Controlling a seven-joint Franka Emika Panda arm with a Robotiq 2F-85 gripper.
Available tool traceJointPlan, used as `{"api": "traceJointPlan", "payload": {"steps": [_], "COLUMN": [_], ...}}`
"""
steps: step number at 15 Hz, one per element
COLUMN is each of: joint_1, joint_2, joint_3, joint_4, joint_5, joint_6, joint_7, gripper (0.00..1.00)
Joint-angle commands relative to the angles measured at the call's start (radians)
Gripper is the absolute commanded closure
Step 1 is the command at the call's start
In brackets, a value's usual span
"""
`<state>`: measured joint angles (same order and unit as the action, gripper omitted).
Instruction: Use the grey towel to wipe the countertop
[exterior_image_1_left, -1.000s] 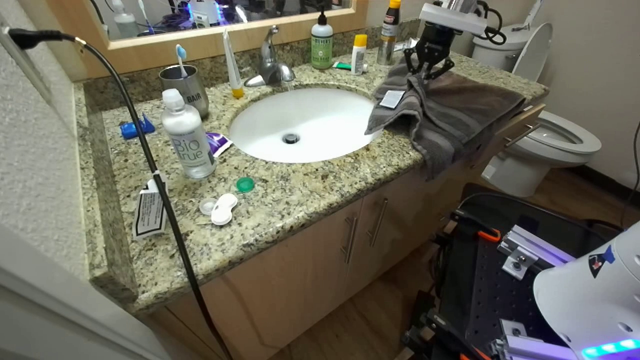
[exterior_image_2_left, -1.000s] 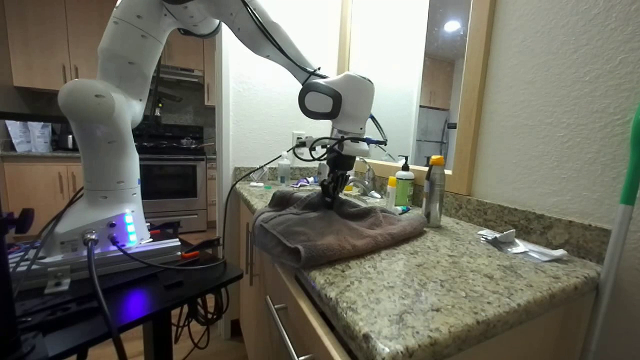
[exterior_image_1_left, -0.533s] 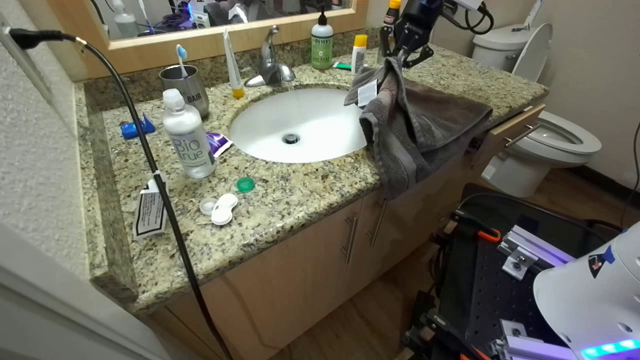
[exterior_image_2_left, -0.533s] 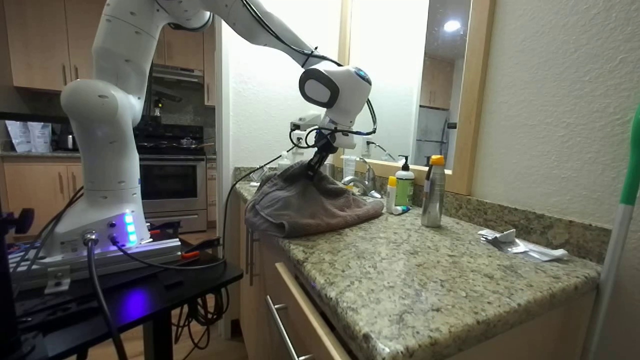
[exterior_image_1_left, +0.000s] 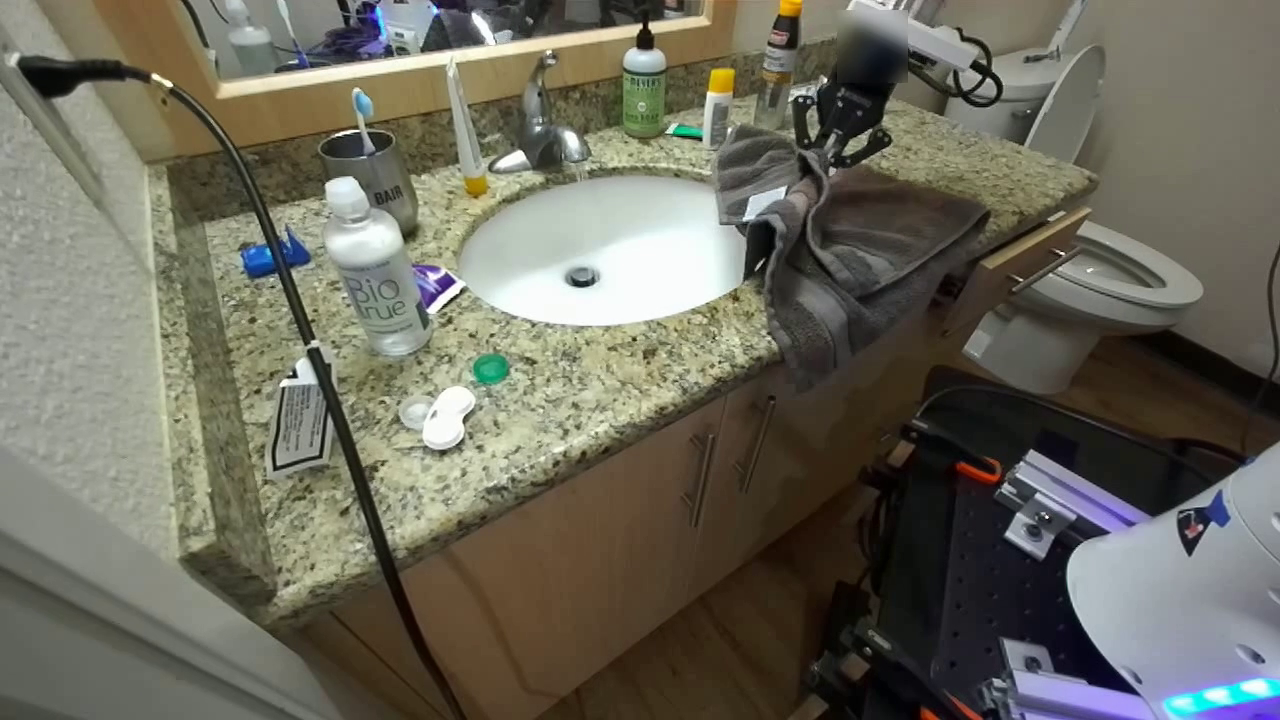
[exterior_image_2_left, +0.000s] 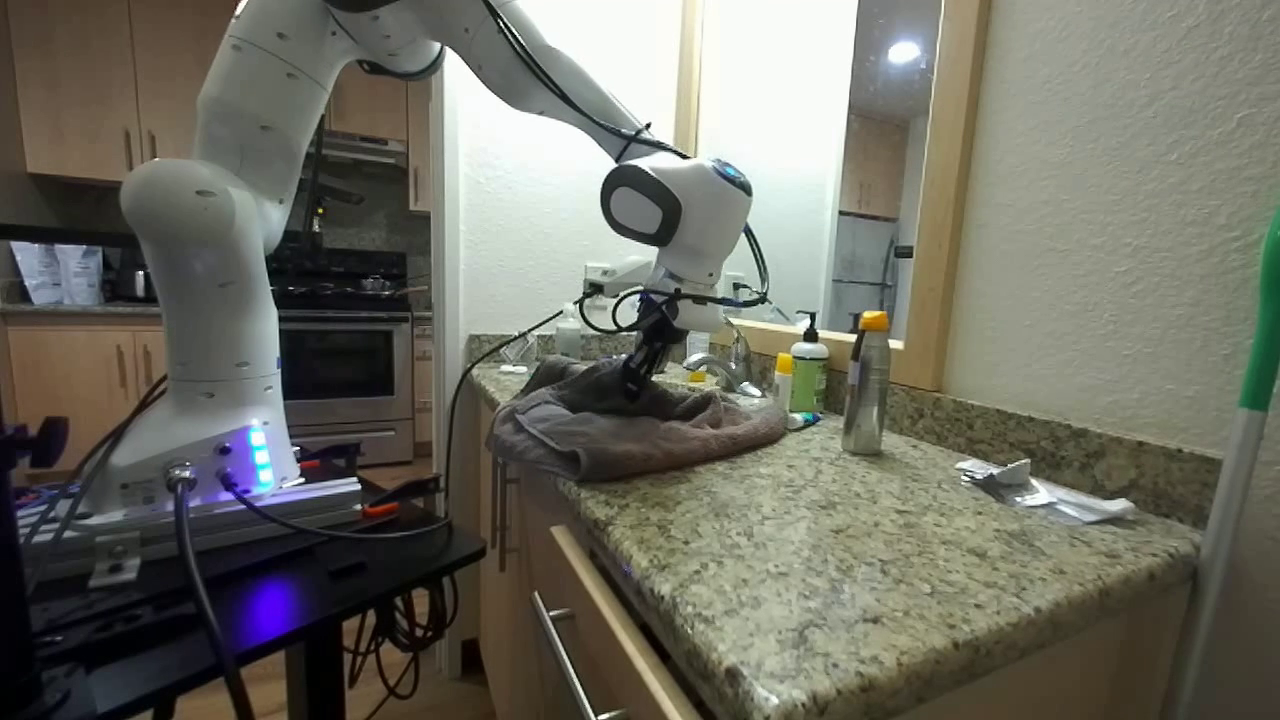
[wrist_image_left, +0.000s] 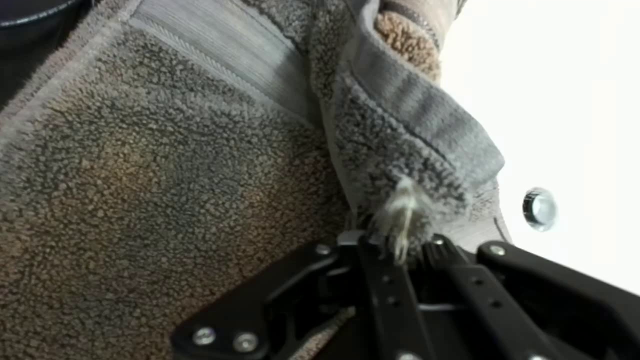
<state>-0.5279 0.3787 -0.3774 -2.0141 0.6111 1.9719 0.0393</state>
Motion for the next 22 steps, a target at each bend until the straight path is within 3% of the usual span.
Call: {"api": "traceJointPlan", "payload": {"steps": [1,8,13,22], "joint_1": [-0.038,-0.096,-0.129,-0.23], "joint_2": [0.051,0.098,0.143,0.294], "joint_3": [-0.04,-0.086,-0.103,-0.099], "joint_4": [0.009,0.045,0.096,0.269], "joint_5": [0.005,-0.078,-0.185,-0.219], "joint_6": [0.13,0.389,0.5,0.44], "joint_7": [-0.004,0.084,0.22,0.41], "gripper": [0.98,0.98,0.98,0.98]}}
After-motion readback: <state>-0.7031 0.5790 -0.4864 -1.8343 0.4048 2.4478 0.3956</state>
